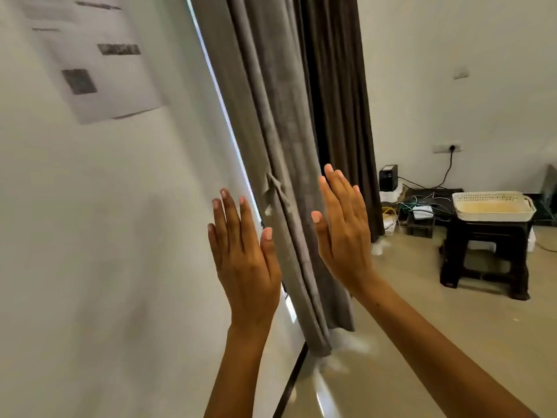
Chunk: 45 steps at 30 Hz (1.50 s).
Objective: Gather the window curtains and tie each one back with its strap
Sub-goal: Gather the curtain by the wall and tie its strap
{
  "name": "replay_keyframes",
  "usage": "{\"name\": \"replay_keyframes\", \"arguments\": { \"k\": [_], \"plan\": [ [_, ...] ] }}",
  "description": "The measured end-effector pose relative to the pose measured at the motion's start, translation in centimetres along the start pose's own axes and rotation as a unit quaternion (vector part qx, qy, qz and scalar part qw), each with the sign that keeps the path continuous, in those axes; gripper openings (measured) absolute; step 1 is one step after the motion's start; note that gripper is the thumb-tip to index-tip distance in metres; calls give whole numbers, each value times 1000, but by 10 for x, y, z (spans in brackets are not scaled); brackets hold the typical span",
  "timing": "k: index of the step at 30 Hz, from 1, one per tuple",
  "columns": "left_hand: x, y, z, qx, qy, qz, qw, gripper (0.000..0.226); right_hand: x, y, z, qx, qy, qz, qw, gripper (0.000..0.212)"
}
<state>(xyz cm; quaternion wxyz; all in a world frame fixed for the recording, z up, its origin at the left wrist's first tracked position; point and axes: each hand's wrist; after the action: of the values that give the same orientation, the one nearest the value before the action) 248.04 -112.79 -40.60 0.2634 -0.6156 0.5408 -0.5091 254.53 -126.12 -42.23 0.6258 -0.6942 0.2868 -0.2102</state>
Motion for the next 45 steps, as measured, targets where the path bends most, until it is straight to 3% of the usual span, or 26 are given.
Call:
{"name": "replay_keyframes", "arguments": {
  "k": [4, 10, 18, 25, 33, 40, 45],
  "plan": [
    [30, -38, 93, 21, 1, 8, 1000, 48, 104, -23, 31, 3, -7, 5, 1000, 45],
    [78, -111, 213, 93, -84, 7, 992, 46, 246, -84, 79, 1, -49, -43, 998, 47],
    [105, -229, 294, 192, -190, 25, 963, 47, 371, -196, 174, 69, -152, -59, 984, 45],
    [96, -344, 326, 233, -266, 78, 932, 50, 408, -303, 264, 137, -227, -74, 961, 45],
    [78, -453, 343, 261, -354, 88, 894, 51, 439, -427, 331, 157, -270, -81, 946, 55],
    [86, -529, 329, 332, -448, 53, 828, 41, 420, -527, 329, 70, -283, -82, 953, 55],
    [112, -552, 307, 347, -429, -57, 832, 42, 411, -558, 319, 37, -276, -74, 958, 35]
  ]
}}
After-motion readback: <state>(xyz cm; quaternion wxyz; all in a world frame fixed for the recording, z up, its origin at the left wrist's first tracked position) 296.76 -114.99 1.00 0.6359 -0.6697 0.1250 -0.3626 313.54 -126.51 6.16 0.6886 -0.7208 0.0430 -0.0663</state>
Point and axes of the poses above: each hand's wrist, its own y-axis away from the middle knuckle, its own z-axis out of the palm, x = y × z, and after that the axes turned 12 degrees about -z, right-handed
